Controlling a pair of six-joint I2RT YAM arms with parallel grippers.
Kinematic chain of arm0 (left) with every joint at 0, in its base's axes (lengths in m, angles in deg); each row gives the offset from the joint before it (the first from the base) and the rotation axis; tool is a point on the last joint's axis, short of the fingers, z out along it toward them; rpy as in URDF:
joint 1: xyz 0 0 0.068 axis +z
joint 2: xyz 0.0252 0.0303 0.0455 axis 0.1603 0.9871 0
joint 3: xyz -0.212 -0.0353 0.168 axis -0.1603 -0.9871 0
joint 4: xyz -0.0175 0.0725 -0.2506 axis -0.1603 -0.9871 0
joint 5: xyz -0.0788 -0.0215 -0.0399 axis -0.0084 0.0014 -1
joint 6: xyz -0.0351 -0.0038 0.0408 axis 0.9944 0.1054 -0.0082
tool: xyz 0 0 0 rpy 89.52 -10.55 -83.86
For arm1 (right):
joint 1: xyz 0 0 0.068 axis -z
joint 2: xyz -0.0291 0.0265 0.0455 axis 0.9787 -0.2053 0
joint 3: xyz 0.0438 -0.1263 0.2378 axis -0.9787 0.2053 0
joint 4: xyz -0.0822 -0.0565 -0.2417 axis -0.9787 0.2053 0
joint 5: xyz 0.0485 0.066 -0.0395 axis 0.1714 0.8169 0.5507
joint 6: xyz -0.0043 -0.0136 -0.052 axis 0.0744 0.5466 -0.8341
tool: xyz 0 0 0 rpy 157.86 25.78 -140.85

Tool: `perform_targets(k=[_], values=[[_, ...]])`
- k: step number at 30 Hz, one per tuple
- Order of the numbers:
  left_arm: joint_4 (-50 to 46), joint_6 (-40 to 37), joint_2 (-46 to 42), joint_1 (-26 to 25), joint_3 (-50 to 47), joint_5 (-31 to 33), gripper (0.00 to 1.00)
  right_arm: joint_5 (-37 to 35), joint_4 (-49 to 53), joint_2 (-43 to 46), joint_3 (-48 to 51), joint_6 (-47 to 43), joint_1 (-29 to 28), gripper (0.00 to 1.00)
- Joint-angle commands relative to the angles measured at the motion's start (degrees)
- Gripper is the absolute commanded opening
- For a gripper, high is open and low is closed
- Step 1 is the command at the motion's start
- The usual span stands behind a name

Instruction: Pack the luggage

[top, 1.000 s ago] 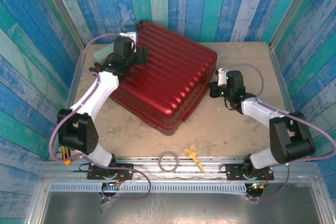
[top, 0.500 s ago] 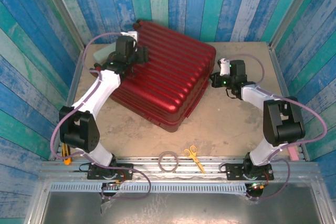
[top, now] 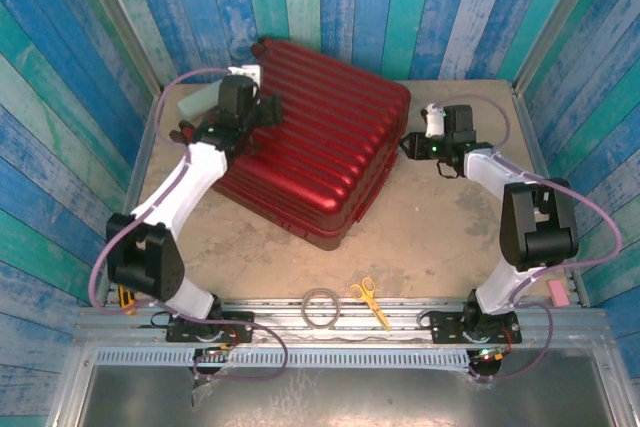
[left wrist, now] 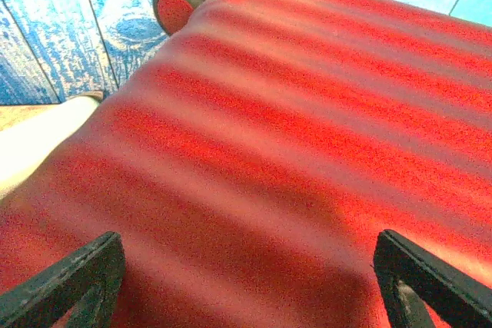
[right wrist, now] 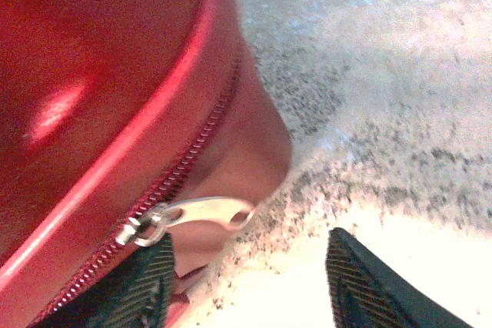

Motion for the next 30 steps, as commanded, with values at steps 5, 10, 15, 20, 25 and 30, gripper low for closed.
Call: perform_targets(k=[5, 10, 15, 20, 25, 30], values=[[-2.62, -4.74, -21.01, -6.28, -10.15, 0.17, 0.89, 7.72, 8.2, 4.59, 2.74, 10.61, 1.74, 0.58], [-0.52, 0.19, -29.77, -12.99, -16.32, 8.14, 0.87, 18.92, -7.25, 3.62, 11.23, 21.9, -1.32, 0.58], [-4.82, 22.18, -39.75, -14.15, -27.72, 28.46, 0.87, 20.23, -14.33, -0.08, 12.85, 25.64, -3.96, 0.58], [-8.92, 33.82, -40.85, -14.14, -35.95, 35.8, 0.92, 18.1, -14.68, -4.29, 11.45, 26.27, -6.16, 0.5], [-8.38, 37.35, -29.87, -13.62, -34.52, 35.23, 0.99, 10.96, -7.75, -3.59, 11.46, 23.11, -8.6, 0.26], [2.46, 38.8, -21.46, -2.01, -38.11, 21.22, 0.98, 3.32, -6.2, 1.34, 17.13, 22.28, -11.76, 0.04]])
